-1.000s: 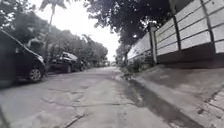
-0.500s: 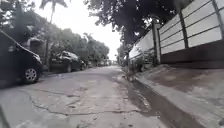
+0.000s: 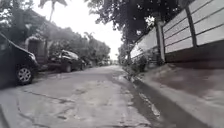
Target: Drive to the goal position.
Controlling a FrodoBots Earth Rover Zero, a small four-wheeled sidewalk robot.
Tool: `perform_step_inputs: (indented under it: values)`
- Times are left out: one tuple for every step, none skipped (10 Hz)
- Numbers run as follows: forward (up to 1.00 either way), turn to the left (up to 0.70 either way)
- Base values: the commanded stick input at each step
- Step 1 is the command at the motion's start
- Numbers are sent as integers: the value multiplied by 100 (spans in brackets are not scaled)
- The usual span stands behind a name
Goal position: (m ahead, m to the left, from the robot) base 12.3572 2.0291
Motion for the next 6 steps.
perform_step_inputs:
  values:
    - [70,0]
    - [70,0]
    - [70,0]
    - [70,0]
    - [70,0]
    - [70,-15]
